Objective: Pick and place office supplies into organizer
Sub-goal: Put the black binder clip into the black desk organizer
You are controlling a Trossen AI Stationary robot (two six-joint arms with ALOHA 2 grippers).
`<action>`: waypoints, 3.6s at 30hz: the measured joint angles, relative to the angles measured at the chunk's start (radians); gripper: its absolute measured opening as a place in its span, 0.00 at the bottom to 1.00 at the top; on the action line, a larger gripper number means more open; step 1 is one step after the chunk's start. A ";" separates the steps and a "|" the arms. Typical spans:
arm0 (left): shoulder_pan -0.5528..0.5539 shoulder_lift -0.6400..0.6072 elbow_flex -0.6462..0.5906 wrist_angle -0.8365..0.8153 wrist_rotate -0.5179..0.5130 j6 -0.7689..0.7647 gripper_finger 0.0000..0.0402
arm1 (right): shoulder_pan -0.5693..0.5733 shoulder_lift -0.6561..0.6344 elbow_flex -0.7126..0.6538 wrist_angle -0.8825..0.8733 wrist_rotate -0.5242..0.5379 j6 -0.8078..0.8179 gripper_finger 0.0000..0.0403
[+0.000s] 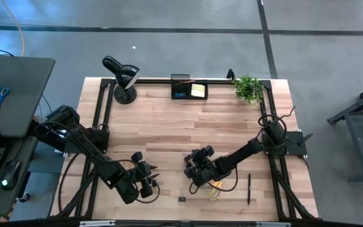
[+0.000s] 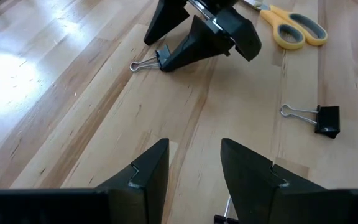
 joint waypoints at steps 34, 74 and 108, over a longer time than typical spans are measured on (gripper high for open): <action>0.000 0.000 0.000 -0.002 0.019 0.000 0.33 | -0.041 -0.044 0.130 -0.317 -0.113 -0.128 0.49; 0.000 0.000 0.000 0.014 0.020 0.000 0.33 | -0.028 0.038 0.101 -0.201 0.025 0.105 0.60; 0.000 0.000 0.000 0.012 0.022 0.003 0.33 | -0.140 -0.126 0.094 -0.253 0.036 -0.278 0.36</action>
